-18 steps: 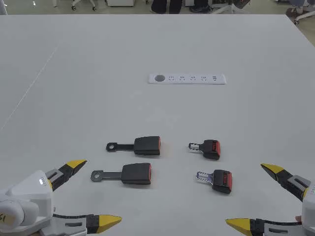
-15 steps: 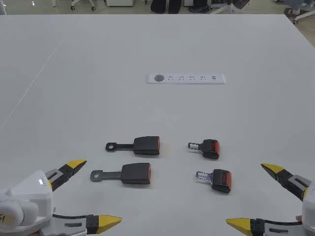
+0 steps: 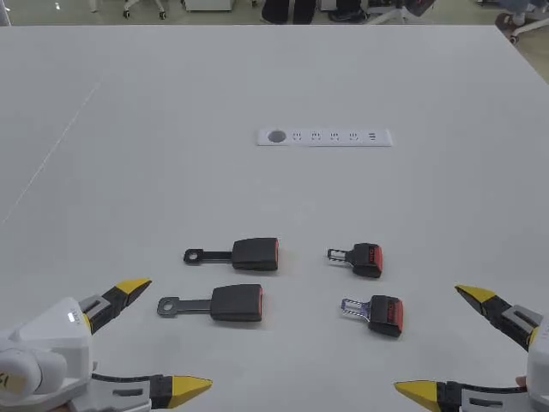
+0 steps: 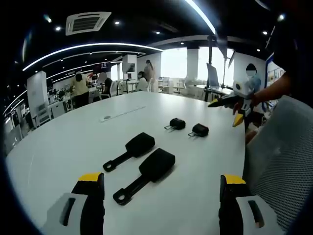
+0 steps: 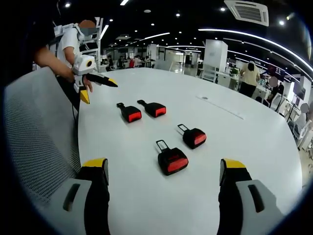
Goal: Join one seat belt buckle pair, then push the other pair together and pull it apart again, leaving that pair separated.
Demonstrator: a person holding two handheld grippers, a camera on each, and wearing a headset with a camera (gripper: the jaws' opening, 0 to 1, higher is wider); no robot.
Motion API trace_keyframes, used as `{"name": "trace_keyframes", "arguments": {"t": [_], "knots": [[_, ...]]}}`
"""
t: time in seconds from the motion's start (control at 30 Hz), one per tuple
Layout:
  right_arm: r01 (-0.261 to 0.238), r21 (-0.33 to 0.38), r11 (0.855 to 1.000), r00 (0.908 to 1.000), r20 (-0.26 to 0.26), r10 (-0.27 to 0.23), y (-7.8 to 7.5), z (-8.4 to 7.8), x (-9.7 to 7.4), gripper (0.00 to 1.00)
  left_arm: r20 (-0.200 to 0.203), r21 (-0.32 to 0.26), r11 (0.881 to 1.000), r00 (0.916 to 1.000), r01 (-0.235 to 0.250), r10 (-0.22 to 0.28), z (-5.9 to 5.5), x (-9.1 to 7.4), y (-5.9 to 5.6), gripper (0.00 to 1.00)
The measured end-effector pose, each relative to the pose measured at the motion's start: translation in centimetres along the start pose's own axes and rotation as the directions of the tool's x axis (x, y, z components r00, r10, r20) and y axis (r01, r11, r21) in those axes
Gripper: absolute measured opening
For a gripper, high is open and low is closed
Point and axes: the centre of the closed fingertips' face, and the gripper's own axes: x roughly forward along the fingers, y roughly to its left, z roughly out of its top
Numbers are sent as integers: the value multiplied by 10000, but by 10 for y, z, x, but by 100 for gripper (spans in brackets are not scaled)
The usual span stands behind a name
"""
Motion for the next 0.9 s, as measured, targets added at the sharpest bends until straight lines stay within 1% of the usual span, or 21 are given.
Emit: {"name": "trace_keyframes", "arguments": {"t": [0.23, 0.4, 0.57, 0.73, 0.9], "knots": [[10, -26, 10000, 10000, 1, -10, 2, 3, -1, 94, 12, 11, 10000, 10000, -6, 6, -1, -1, 1, 100], [26, -17, 10000, 10000, 6, -26, 3, 5, -1, 94, 11, 15, 10000, 10000, 2, -2, 1, 0, -1, 100], [34, 2, 10000, 10000, 11, -34, 2, 4, -2, 95, 25, -46, 10000, 10000, 13, -12, 3, 0, -3, 100], [46, 19, 10000, 10000, -10, -46, 1, 1, -3, 95, 36, -53, 10000, 10000, 1, 0, 2, -1, -1, 100], [58, 32, 10000, 10000, -22, -58, 1, 1, -3, 95, 35, -72, 10000, 10000, 22, -22, 1, 0, -1, 100]]}}
